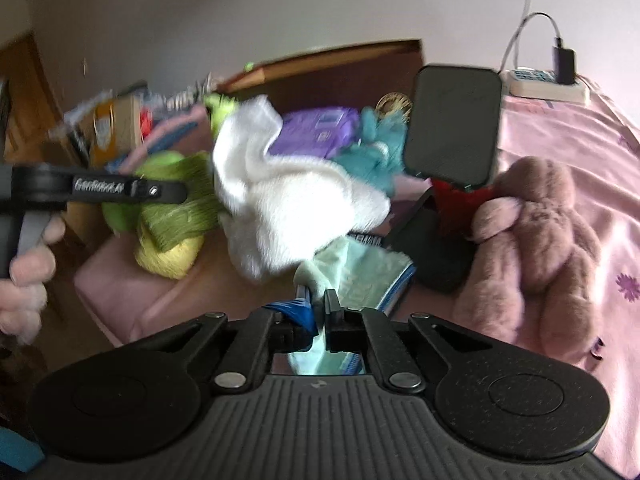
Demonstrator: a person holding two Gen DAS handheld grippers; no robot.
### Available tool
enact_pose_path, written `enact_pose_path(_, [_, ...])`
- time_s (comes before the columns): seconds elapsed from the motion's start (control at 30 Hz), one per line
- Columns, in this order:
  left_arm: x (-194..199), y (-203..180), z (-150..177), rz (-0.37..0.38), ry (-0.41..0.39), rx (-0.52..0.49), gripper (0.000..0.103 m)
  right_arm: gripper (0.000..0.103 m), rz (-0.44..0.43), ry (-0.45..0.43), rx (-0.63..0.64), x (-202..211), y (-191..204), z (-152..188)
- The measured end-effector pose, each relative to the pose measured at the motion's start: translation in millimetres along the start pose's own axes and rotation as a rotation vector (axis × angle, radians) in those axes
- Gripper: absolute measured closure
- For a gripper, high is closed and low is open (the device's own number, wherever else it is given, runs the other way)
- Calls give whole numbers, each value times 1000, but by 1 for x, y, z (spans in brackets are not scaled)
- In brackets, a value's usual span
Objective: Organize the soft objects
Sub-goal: 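Close the left gripper on the green sock while the right gripper grasps the pouch strap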
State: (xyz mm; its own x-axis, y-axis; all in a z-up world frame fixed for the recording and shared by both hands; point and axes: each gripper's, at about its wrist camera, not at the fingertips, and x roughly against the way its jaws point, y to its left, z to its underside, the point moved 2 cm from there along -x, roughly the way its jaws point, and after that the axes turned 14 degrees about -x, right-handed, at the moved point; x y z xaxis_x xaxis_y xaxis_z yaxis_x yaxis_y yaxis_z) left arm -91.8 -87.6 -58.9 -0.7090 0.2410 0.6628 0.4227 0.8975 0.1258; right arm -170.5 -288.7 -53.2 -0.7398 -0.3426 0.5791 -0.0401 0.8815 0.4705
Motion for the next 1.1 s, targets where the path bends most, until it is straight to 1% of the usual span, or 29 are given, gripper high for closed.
enact_pose_path(0.1, [17,9,-5,-12,-41,23,84,103,-105,-46,-106,21,-7,-15])
enact_pose_path(0.23, [39,20,-16,-17,-113,51,84,103,-204,-86,-213,41,-9,-38])
enact_pose_path(0.27, [43,22,-20,-16,-129,55,84,103,-237,-101,-231,45,-8,-46])
enact_pose_path(0.37, [51,25,-32,-13,-170,53,84,103,-300,-145,-240,50,1,-69])
enact_pose_path(0.43, [52,26,-40,-4,-189,44,84,103,-319,-167,-228,46,4,-82])
enact_pose_path(0.5, [50,27,-47,-6,-199,31,84,103,-286,-180,-199,39,6,-91])
enact_pose_path(0.57, [46,26,-52,-8,-208,19,84,103,-254,-147,-168,32,7,-90])
enact_pose_path(0.63, [38,26,-53,-21,-208,16,84,103,-262,-62,-139,23,8,-79])
enact_pose_path(0.7, [27,27,-49,-25,-195,27,84,103,-269,54,-96,13,7,-62])
enact_pose_path(0.73, [22,29,-45,-15,-180,40,84,103,-248,114,-70,7,7,-52])
enact_pose_path(0.77, [17,30,-42,-3,-167,53,84,103,-202,152,-39,1,6,-41])
enact_pose_path(0.83, [12,33,-37,16,-151,68,84,103,-104,174,33,-7,3,-24])
enact_pose_path(0.87, [12,34,-34,19,-148,66,84,101,-64,182,56,-11,0,-16])
enact_pose_path(0.93, [15,36,-31,16,-155,63,84,101,-18,201,48,-17,-9,-9])
enact_pose_path(1.0, [18,38,-28,9,-161,68,84,100,12,209,-25,-20,-23,-8])
enact_pose_path(1.1, [23,44,-23,2,-163,86,84,99,-15,229,-157,-18,-43,-6])
